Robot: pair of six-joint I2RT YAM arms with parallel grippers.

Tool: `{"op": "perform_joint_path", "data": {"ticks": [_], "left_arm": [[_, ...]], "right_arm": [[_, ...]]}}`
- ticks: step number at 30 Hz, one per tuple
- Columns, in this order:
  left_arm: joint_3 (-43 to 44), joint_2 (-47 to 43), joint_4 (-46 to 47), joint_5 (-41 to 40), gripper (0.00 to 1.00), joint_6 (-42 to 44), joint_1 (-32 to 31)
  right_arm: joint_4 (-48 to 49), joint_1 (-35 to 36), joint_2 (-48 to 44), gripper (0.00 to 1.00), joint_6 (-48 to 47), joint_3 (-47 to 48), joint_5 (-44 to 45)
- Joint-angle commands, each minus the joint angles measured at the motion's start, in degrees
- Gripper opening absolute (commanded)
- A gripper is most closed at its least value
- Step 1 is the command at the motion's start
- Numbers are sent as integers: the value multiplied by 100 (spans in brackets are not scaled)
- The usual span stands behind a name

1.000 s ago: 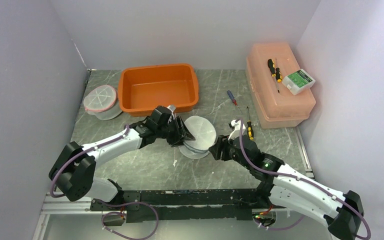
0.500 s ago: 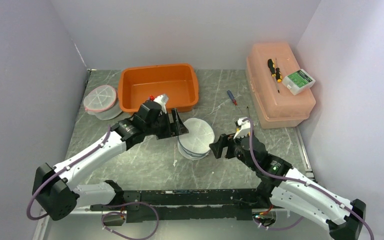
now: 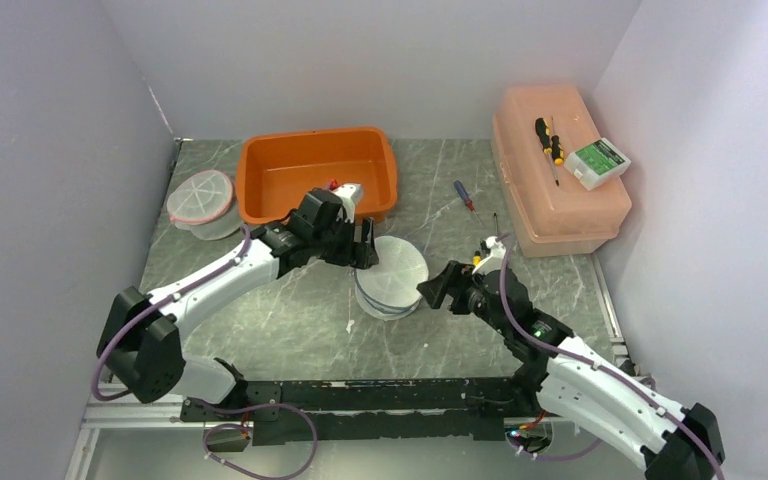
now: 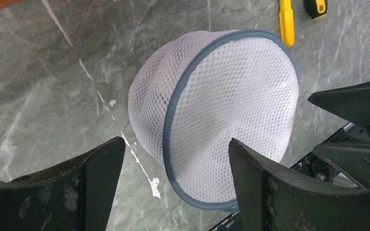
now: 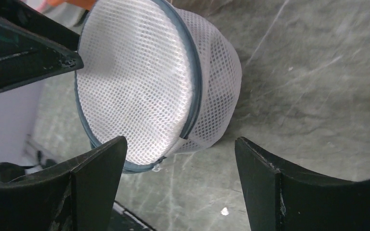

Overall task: Unzip the laundry bag and remove the bra
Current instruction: Unzip the laundry bag at the center of the board.

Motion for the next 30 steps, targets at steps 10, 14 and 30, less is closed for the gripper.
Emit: {"op": "perform_joint_path", "data": {"ticks": [10,14,30], "left_arm": [[-511,-539,769,458,82,-116,97],[-641,-814,651,402,82,-229,102],[-643,-2553,-219,-925,82,-384,97]], "right_arm": [[2715,-480,1411,68,2153,-613,-1958],[2771,-501,1765,40,1912,-473,-1938],[-1128,-474,1092,0,-1997,1831,-3775]]}}
